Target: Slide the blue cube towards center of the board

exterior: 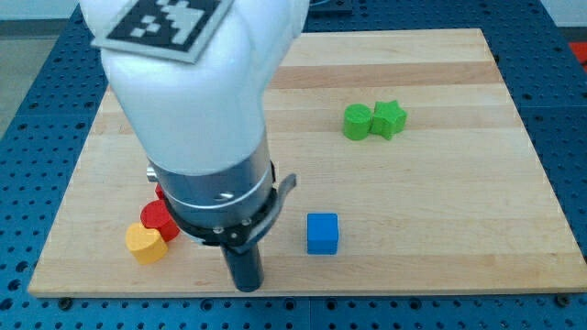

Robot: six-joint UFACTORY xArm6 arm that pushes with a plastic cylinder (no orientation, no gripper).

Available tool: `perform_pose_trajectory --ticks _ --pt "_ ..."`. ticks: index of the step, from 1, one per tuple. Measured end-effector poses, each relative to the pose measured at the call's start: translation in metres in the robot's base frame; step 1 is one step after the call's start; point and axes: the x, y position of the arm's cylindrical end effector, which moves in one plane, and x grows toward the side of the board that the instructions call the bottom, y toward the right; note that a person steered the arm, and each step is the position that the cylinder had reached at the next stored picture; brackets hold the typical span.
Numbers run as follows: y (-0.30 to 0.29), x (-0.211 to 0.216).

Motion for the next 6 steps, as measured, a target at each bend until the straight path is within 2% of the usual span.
perform_pose_trajectory --ticks 1,2,5,6 --pt "0.07 -0.023" --pt "0.108 -0.063" --pt "0.023 -0.074" --pt "0.031 -0.074"
